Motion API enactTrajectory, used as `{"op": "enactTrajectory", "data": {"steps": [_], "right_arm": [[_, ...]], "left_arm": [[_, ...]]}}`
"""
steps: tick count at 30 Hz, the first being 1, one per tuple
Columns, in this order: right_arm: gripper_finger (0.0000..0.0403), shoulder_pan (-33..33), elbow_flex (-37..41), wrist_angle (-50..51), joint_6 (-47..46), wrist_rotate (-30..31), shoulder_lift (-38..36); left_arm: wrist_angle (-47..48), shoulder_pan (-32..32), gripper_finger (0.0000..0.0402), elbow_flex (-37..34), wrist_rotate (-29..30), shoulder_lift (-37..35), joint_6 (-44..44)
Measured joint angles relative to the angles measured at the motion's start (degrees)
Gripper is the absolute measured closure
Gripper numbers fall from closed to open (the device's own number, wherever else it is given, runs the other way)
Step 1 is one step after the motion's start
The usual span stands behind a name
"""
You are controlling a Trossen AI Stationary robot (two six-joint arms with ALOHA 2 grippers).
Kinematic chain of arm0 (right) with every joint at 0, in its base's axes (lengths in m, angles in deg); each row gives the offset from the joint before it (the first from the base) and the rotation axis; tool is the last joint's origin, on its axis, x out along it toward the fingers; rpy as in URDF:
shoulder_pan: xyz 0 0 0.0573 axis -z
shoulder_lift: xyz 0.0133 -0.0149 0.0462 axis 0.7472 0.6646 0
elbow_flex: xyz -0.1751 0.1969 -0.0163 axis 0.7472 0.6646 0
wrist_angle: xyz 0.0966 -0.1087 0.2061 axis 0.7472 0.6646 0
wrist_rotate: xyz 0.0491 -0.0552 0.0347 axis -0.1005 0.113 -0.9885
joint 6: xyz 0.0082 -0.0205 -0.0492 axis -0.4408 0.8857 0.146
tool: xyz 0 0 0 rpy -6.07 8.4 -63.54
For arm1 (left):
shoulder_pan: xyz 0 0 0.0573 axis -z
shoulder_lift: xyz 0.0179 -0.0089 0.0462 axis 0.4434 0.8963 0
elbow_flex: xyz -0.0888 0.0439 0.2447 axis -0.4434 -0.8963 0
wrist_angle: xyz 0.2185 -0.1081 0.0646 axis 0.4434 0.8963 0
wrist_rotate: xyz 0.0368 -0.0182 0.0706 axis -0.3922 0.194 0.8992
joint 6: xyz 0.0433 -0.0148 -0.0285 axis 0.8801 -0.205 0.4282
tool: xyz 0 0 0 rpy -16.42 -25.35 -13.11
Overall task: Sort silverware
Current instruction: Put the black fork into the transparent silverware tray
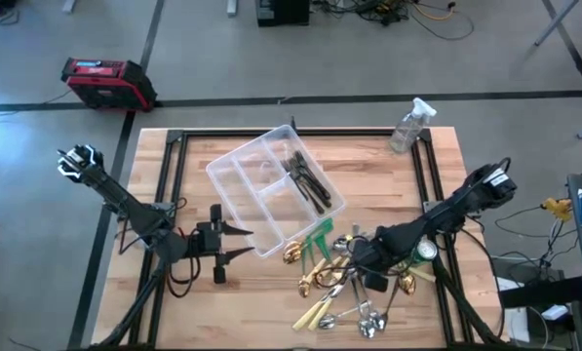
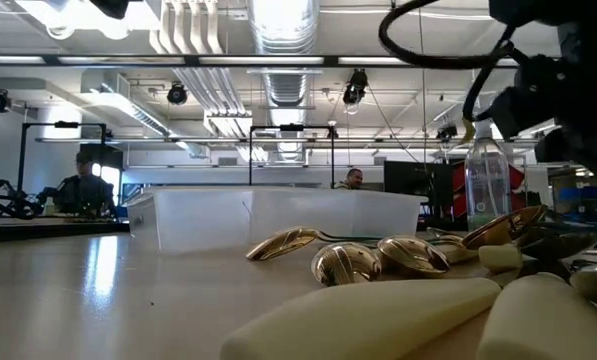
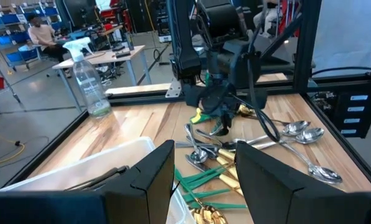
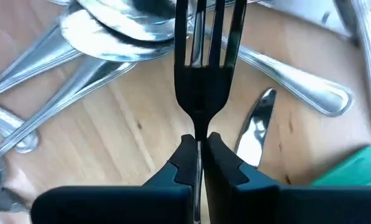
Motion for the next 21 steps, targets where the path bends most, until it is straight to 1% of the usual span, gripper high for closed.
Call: {"op": "enactTrajectory", "data": {"steps": [6, 10, 12, 14, 17, 21], "right_arm": [[0.0402, 2.88, -4.62, 0.54, -0.3, 2.14, -0.37], [0.0402, 6.37, -9.3, 0.58, 1.07, 5.48, -0.41], [0.0403, 9.05, -11.85, 0.53, 1.46, 7.7, -0.41], [0.0403, 12.24, -14.27, 0.37, 1.97, 8.54, -0.43], [0.0403, 17.53, -17.53, -0.23, 4.27, 8.88, -0.4], [0.0403, 24.96, -20.68, -2.43, 8.49, 8.81, 0.69]], "left_arm": [[0.79, -0.01, 0.0246, 0.0, 0.61, -3.0, 1.12], [1.69, -0.01, 0.0246, 0.0, 2.82, -4.7, 1.7], [2.3, 0.0, 0.0246, 0.0, 3.82, -5.45, 2.39], [2.49, -0.06, 0.0246, 0.0, 4.58, -5.94, 3.07], [3.27, -0.18, 0.0246, 0.0, 5.88, -6.21, 3.87], [4.28, -0.46, 0.0246, 0.0, 6.19, -6.29, 3.66]]}}
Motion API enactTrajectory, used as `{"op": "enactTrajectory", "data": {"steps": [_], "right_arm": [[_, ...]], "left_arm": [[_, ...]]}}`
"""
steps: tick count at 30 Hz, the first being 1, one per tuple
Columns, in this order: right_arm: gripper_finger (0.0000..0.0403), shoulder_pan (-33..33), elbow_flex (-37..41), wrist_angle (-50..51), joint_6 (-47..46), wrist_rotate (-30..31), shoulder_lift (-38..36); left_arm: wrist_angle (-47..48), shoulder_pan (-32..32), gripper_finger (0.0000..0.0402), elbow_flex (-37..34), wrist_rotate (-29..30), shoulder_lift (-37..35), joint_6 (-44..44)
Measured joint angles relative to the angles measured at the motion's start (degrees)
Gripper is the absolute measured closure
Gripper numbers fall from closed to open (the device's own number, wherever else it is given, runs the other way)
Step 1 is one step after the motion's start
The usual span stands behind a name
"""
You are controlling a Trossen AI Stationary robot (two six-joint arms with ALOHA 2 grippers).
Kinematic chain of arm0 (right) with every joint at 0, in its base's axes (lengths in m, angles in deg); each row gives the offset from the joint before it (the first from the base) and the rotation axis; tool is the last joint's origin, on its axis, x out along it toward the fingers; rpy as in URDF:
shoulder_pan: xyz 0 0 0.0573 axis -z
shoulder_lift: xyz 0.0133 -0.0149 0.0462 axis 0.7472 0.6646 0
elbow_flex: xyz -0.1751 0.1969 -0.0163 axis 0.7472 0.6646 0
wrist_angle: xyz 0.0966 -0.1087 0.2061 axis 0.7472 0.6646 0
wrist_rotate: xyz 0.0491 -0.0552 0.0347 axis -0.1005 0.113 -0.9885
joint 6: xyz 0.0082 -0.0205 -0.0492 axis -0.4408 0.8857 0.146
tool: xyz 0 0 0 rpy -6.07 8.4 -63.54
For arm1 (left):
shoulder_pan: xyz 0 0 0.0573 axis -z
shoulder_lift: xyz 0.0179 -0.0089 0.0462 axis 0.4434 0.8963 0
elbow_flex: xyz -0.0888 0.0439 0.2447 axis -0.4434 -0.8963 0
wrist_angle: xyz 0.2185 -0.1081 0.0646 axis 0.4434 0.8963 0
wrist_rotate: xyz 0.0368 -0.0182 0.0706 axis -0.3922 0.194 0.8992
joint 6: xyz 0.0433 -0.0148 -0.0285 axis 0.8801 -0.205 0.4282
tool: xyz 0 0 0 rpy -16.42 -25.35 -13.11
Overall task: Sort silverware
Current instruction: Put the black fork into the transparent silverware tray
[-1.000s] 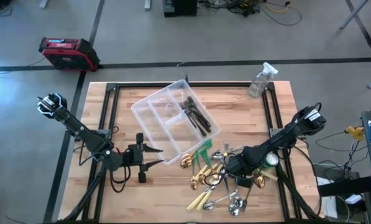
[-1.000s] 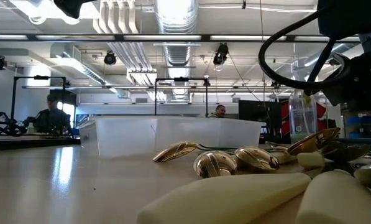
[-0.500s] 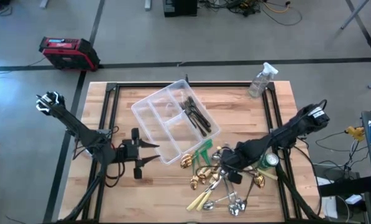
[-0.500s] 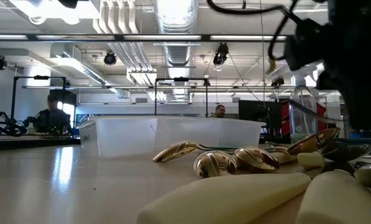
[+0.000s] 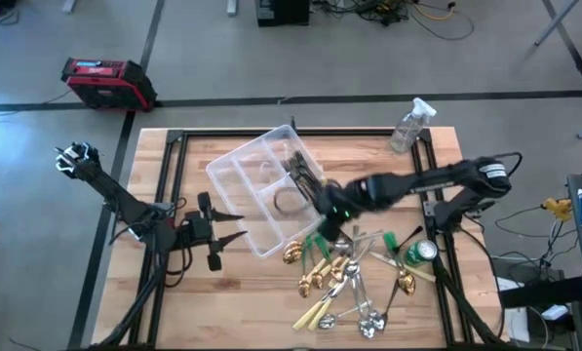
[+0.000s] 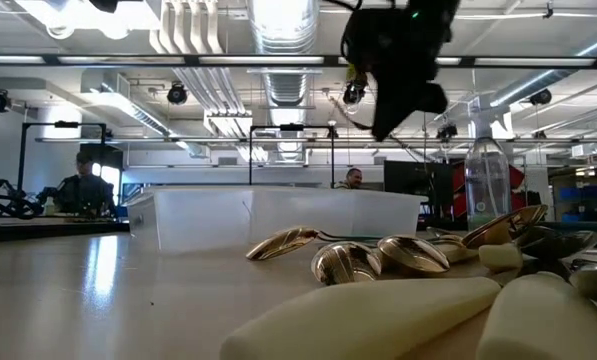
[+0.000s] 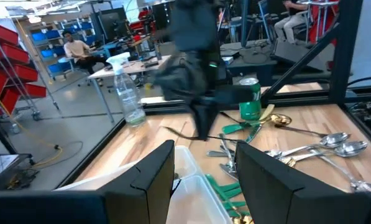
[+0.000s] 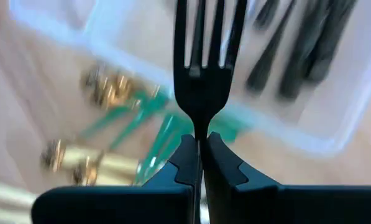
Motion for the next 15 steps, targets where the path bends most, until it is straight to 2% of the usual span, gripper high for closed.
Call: {"op": "enactTrajectory", "data": {"steps": [4, 8, 15], "right_arm": [[0.0403, 7.11, -2.67, -2.73, 3.4, -0.33, 3.06], [0.0403, 13.22, -6.48, -5.48, 6.24, -3.35, 8.2], [0.0403, 20.47, -17.85, -3.9, 10.49, -7.02, 18.93]], "left_arm": [[-0.04, -0.2, 0.0246, 0.0, 0.06, 0.16, -0.13], [-0.05, -0.38, 0.0246, 0.0, 1.32, -0.01, 0.09], [0.54, -0.9, 0.0246, 0.0, 2.53, -0.7, 0.23]]}}
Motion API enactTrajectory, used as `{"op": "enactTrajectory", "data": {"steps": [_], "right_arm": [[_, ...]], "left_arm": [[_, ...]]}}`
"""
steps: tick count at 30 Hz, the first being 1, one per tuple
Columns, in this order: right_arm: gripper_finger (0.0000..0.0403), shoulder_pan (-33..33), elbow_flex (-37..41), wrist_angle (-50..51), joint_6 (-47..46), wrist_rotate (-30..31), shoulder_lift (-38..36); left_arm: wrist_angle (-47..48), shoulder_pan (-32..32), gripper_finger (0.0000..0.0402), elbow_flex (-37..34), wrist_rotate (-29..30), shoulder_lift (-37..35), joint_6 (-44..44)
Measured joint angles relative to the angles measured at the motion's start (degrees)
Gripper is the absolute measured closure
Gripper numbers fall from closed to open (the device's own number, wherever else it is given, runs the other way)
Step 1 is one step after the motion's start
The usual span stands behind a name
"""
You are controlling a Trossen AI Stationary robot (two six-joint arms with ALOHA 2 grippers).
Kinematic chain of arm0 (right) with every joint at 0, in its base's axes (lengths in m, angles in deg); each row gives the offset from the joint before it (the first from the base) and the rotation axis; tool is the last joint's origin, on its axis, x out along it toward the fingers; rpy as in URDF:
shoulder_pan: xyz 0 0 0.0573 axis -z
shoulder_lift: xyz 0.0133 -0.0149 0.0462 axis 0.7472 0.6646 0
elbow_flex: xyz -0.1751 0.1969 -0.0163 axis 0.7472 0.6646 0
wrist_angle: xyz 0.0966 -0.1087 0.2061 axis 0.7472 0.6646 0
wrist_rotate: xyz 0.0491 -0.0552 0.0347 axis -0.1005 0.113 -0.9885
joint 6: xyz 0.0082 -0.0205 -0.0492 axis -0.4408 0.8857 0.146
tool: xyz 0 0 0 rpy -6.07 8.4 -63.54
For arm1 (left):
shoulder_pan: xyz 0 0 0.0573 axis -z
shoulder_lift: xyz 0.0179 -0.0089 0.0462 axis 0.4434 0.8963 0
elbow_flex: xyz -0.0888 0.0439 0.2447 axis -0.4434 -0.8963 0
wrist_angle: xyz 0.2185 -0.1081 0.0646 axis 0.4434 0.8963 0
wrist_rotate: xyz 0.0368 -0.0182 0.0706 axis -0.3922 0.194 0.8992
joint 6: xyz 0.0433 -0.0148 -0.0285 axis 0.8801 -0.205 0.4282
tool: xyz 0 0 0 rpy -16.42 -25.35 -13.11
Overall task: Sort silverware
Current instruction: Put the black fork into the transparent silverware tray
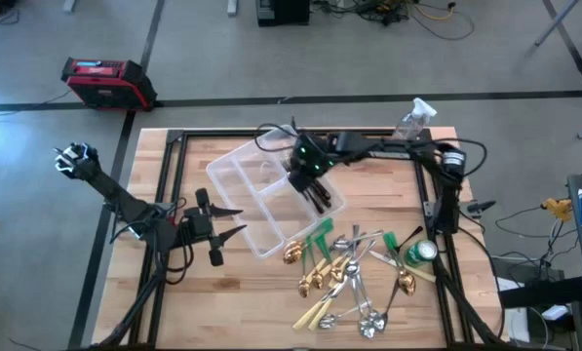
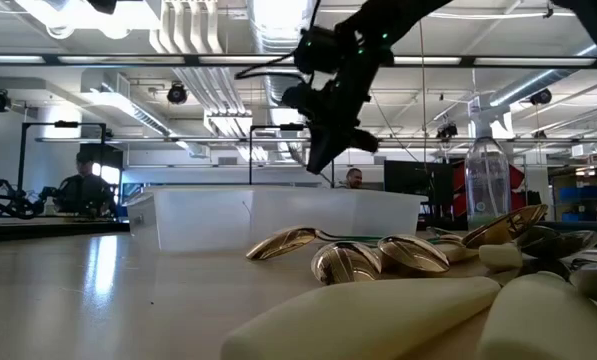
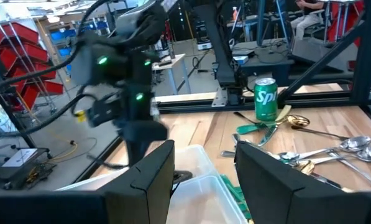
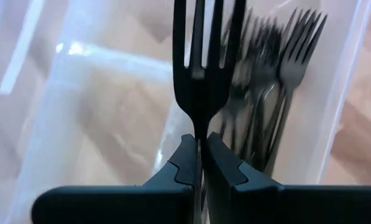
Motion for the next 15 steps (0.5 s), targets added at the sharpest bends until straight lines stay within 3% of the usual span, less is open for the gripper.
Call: {"op": "enactTrajectory", "data": {"steps": [8, 15], "right_arm": [[0.0403, 6.01, -6.33, 4.42, -0.24, -2.52, 10.43], [0.0398, 6.37, -7.21, 4.45, 0.16, -2.58, 14.18]], "left_arm": [[4.21, 0.02, 0.0246, 0.0, 0.05, -0.11, -2.94], [9.51, 0.0, 0.0246, 0.0, 0.1, -0.24, -6.59]]}}
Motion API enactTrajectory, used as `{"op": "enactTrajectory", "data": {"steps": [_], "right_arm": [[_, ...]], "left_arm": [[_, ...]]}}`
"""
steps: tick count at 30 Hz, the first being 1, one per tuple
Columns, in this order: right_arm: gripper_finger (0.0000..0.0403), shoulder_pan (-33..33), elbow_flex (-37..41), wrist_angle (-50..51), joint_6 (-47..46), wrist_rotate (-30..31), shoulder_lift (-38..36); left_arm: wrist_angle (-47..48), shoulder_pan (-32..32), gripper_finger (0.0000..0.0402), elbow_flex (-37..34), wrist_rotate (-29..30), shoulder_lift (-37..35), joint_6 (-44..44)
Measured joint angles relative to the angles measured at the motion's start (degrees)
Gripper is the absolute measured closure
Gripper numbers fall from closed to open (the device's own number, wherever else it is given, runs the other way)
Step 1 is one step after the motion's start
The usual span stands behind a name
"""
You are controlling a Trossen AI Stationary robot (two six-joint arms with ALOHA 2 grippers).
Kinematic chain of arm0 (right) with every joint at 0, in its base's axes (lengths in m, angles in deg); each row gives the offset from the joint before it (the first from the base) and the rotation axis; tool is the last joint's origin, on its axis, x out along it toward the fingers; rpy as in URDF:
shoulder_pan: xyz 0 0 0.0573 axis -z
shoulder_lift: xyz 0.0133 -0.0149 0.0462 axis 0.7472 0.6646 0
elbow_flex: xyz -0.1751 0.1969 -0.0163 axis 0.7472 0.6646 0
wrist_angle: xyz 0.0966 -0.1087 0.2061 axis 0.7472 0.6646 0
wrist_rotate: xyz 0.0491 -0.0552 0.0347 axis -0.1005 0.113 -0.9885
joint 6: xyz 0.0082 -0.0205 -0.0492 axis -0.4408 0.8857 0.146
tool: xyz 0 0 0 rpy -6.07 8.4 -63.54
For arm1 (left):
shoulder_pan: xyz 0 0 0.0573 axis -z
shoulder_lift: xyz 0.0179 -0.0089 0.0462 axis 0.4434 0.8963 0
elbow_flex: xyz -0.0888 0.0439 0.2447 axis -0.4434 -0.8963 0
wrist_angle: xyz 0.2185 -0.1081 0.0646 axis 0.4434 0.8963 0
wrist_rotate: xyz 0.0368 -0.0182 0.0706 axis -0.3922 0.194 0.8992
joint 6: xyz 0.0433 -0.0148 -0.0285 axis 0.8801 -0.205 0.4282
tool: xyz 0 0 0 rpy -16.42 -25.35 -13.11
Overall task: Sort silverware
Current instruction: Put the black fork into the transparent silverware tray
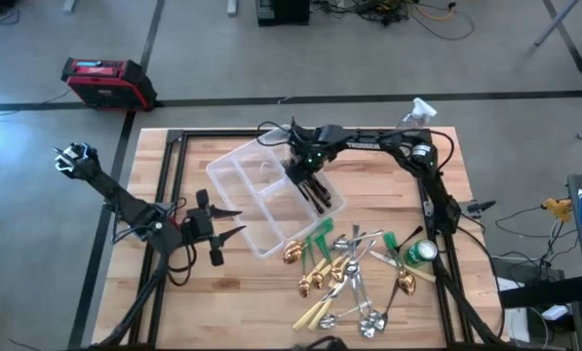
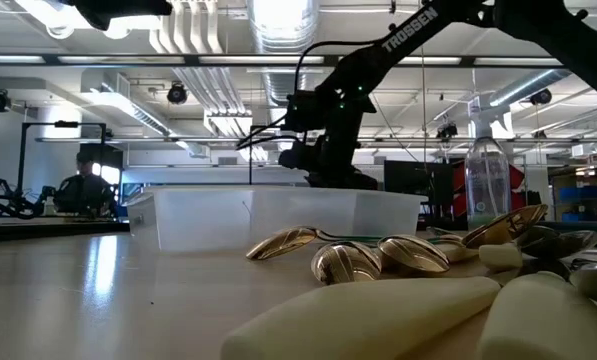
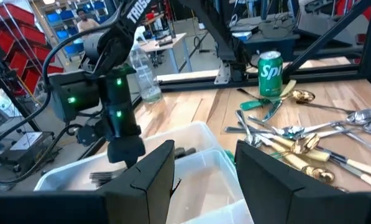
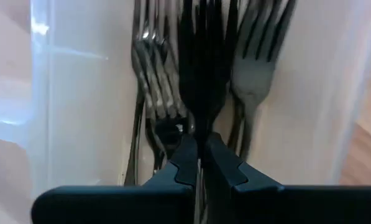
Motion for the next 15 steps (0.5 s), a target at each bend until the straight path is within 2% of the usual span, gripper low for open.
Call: {"op": "enactTrajectory", "data": {"steps": [5, 9, 12, 15], "right_arm": [[0.0348, 0.44, 0.0, 0.63, 2.97, 0.96, -0.07], [0.0293, 0.06, 0.0, 5.71, 9.96, 1.01, -2.67], [0.0258, -1.7, 0.11, 13.0, 16.4, 2.2, -6.56], [0.0235, -6.26, 0.23, 23.29, 21.87, 7.92, -11.22]], "left_arm": [[0.85, -0.04, 0.0246, 0.0, 0.08, -0.3, -1.09], [0.93, -0.04, 0.0246, 0.0, 0.09, -0.64, -1.12], [0.96, -0.04, 0.0246, 0.0, 0.08, -0.65, -1.49], [1.07, -0.04, 0.0246, 0.0, -0.01, -0.44, -3.08]]}}
